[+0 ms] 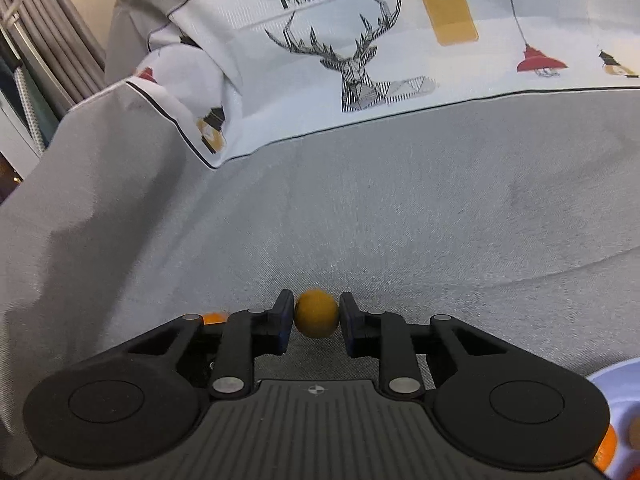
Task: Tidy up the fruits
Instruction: 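Grasp the last orange with left tool while right tool grasps a yellow fruit, then carry the orange in left tool to the plate while right tool drops its yellow fruit there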
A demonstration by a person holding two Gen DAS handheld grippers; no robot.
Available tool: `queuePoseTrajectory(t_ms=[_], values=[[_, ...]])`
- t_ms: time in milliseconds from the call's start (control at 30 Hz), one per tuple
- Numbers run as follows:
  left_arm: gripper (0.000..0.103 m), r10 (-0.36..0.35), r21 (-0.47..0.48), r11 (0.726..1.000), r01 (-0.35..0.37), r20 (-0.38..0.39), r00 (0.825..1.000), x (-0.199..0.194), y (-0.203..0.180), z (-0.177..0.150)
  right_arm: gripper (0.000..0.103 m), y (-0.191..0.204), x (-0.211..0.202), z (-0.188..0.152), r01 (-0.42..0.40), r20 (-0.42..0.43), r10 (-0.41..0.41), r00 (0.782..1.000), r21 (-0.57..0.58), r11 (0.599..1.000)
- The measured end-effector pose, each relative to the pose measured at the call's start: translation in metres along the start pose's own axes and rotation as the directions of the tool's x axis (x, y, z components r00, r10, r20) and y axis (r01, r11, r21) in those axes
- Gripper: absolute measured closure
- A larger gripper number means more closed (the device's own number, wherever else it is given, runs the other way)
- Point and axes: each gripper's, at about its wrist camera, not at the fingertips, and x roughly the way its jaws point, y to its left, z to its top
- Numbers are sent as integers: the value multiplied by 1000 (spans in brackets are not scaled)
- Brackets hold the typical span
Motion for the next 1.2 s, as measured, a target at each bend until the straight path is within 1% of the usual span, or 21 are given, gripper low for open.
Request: queuePoseTrajectory(t_ms=[167,300,500,633,800,900,967,1100,1200], values=[[67,-33,9,999,33,36,999,-16,-2,0,77,3,-36,0,16,41,-15,999,-14,1000],[67,-76,35,997,74,62,995,-36,-10,-2,77,2,-83,-7,20,88,-18,996,-16,1000],[67,-166,84,984,159,90,982,-74,-22,-9,77,-14,-164,-32,38,165,-36,986,-6,999],[67,-226,114,970,215,92,970,-100,-27,-19,77,-31,-203,-58,59,209,-63,976,29,998],[67,-269,181,951,252,80,960,-125,-40,-33,77,-49,-222,-89,105,204,-112,972,46,993],[67,-289,206,941,270,67,955,-140,-45,-42,77,-55,-232,-100,134,207,-140,968,42,990],[67,-300,209,936,283,57,952,-148,-48,-49,77,-56,-242,-104,151,227,-153,962,27,988],[67,-328,196,928,318,19,944,-160,-49,-59,77,-61,-256,-115,159,257,-163,952,37,987],[67,-337,220,919,327,8,942,-165,-54,-65,77,-65,-257,-121,151,256,-159,954,53,987]])
